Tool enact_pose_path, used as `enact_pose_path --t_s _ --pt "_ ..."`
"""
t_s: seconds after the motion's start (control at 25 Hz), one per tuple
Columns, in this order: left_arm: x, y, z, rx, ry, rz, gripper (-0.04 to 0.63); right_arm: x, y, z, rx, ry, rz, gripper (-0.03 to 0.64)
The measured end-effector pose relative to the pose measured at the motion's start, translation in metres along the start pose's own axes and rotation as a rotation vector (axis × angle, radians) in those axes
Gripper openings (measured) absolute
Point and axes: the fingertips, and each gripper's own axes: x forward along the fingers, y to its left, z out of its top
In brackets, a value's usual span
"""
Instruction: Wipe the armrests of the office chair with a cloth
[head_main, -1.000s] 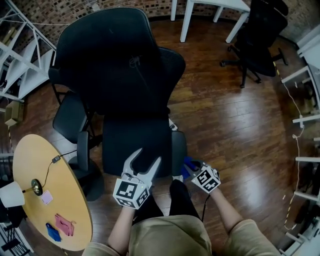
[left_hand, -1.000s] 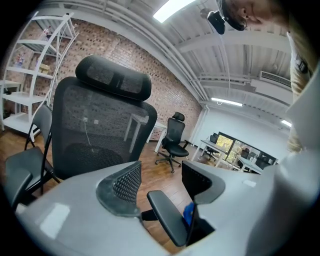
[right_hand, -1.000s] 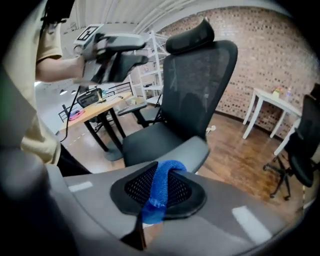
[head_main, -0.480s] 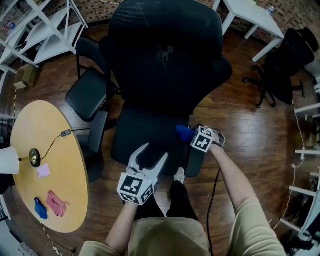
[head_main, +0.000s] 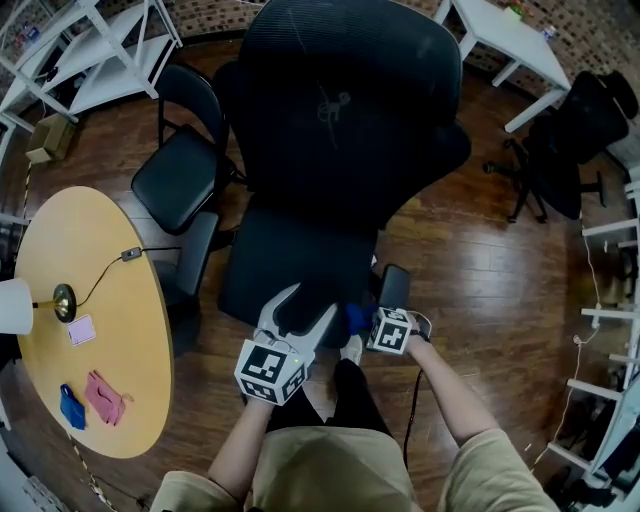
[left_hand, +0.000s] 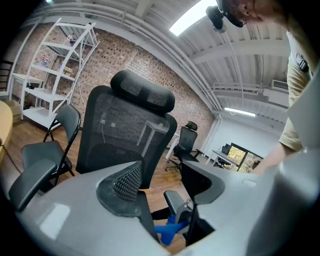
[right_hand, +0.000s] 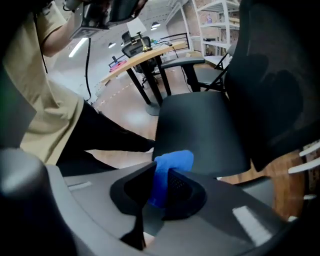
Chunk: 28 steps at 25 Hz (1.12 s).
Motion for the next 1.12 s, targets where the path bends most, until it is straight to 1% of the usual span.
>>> enact_pose_path --t_s 0.12,0.24,0.32,0.44,0.52,0.64,0.72,0.8,0.88,0.96,1.04,1.12 --pt "0.002 -0.007 -0.002 0.007 0.008 -0.012 0.239 0.013 0.053 0.004 0.027 -0.04 0.06 0.033" --pt "0.003 -0.011 -0.003 0.016 0.012 -0.016 0.239 0.023 0.09 -0.005 0.039 -0.046 0.071 0.032" --pt "0.005 -0.014 -0.003 0.016 0.014 -0.018 0.239 0.024 0.099 -0.025 0.063 -0.023 0.05 0.032" --pt "0.01 -0.021 -0.006 0.015 0.023 -0.028 0.239 0.018 0.092 -0.061 0.17 -0.037 0.003 0.032" --pt "0.016 -0.028 -0.009 0.021 0.035 -0.036 0.239 0.009 0.082 -0.08 0.236 -0.065 -0.018 0.032" --pt "0.024 -0.038 -0.015 0.022 0.051 -0.044 0.239 -0.004 0.06 -0.108 0.286 -0.051 -0.074 0.032" --pt "0.028 -0.044 -0.017 0.02 0.058 -0.047 0.239 -0.013 0.036 -0.125 0.33 -0.049 -0.144 0.032" --pt "0.032 -0.047 -0.021 0.021 0.063 -0.049 0.239 -0.03 0.002 -0.136 0.4 -0.076 -0.231 0.032" --pt "0.035 -0.049 -0.023 0.02 0.067 -0.046 0.239 -0.048 -0.034 -0.14 0.459 -0.115 -0.308 0.032" --pt "0.037 -0.048 -0.024 0.016 0.071 -0.037 0.239 -0.063 -0.07 -0.135 0.495 -0.156 -0.362 0.032" --pt "0.039 -0.046 -0.025 0.011 0.071 -0.026 0.239 -0.077 -0.105 -0.126 0.515 -0.181 -0.412 0.032" --pt "0.041 -0.042 -0.027 0.006 0.069 -0.015 0.239 -0.09 -0.136 -0.117 0.512 -0.182 -0.466 0.032"
